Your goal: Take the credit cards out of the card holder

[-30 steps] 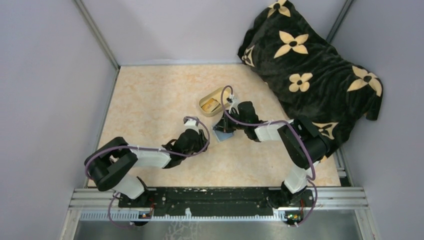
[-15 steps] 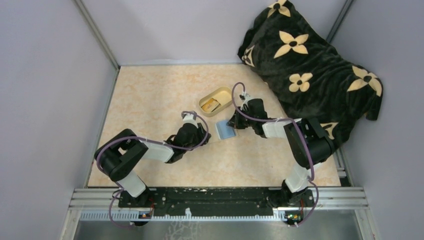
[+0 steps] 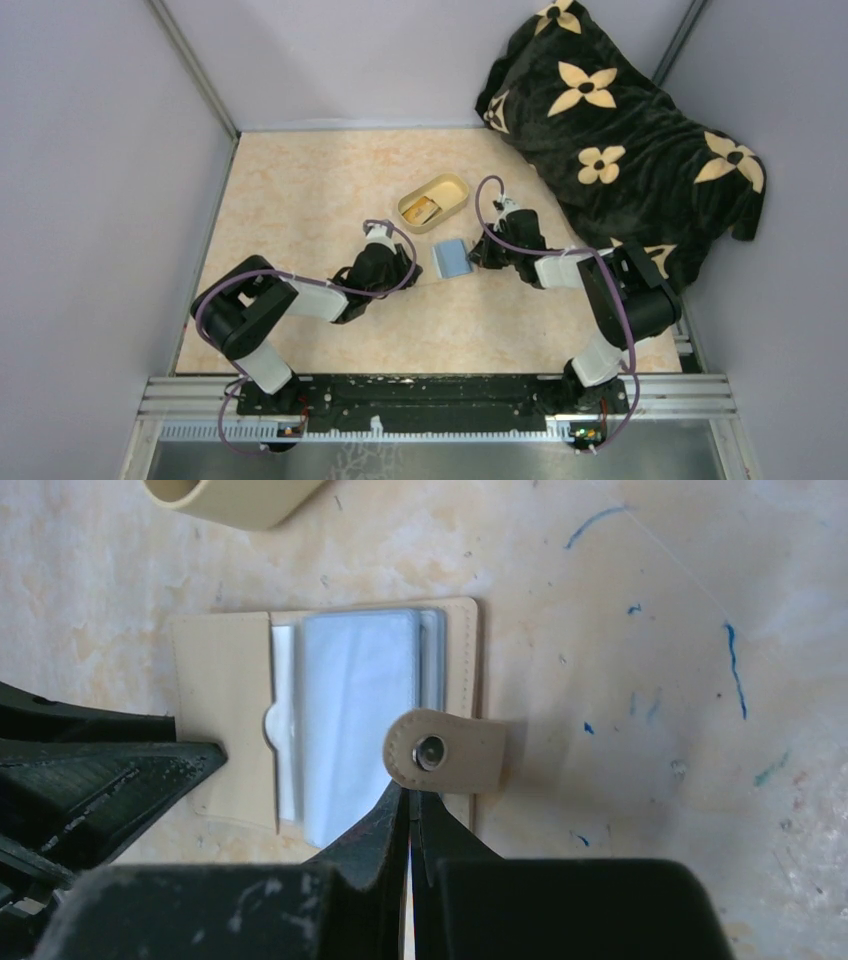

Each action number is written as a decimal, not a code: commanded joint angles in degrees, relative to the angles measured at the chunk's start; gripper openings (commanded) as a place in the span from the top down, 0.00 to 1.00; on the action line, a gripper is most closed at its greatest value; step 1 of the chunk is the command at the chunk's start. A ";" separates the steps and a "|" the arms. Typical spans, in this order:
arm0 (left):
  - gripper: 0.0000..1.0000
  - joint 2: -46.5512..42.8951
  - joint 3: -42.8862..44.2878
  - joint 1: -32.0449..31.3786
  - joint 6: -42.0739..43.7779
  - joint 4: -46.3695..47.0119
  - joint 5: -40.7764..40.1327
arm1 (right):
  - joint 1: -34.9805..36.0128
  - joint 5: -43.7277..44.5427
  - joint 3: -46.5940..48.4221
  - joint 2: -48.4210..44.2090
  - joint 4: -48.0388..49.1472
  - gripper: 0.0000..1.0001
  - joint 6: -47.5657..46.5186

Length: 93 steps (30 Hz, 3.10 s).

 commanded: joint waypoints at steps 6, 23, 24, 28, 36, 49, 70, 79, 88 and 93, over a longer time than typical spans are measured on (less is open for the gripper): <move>0.69 3.50 -0.47 0.46 1.27 -7.94 2.12 | -0.77 -0.26 -1.30 -0.61 2.41 1.00 -0.74; 0.68 4.55 0.63 0.47 1.96 -8.29 3.80 | 4.97 -6.56 0.48 5.47 6.50 1.00 0.42; 0.68 4.51 0.66 0.46 1.97 -8.34 3.89 | 5.02 -6.85 0.61 5.64 6.74 1.00 0.62; 0.68 4.15 0.37 0.46 1.96 -8.45 3.95 | 5.61 -7.18 1.36 5.68 6.49 1.00 0.60; 0.65 -3.59 -0.53 0.39 2.58 -15.77 2.54 | 5.78 -6.27 1.74 6.37 5.97 1.00 0.51; 0.60 -17.92 1.81 0.54 7.99 -13.40 9.53 | 5.74 -5.92 1.80 5.33 5.99 1.00 0.70; 0.63 5.93 5.51 9.31 4.14 9.83 24.36 | 1.70 -2.75 1.12 2.55 4.12 1.00 -0.21; 0.63 10.83 6.16 9.51 -0.13 15.94 29.09 | 1.60 -2.82 1.61 7.31 3.97 1.00 0.11; 0.64 13.99 5.99 9.48 -2.70 19.72 30.24 | 1.61 -3.91 1.49 7.94 5.05 1.00 0.62; 0.64 15.32 5.77 9.41 -2.66 19.24 28.72 | 1.60 -4.26 1.15 7.74 5.64 1.00 0.92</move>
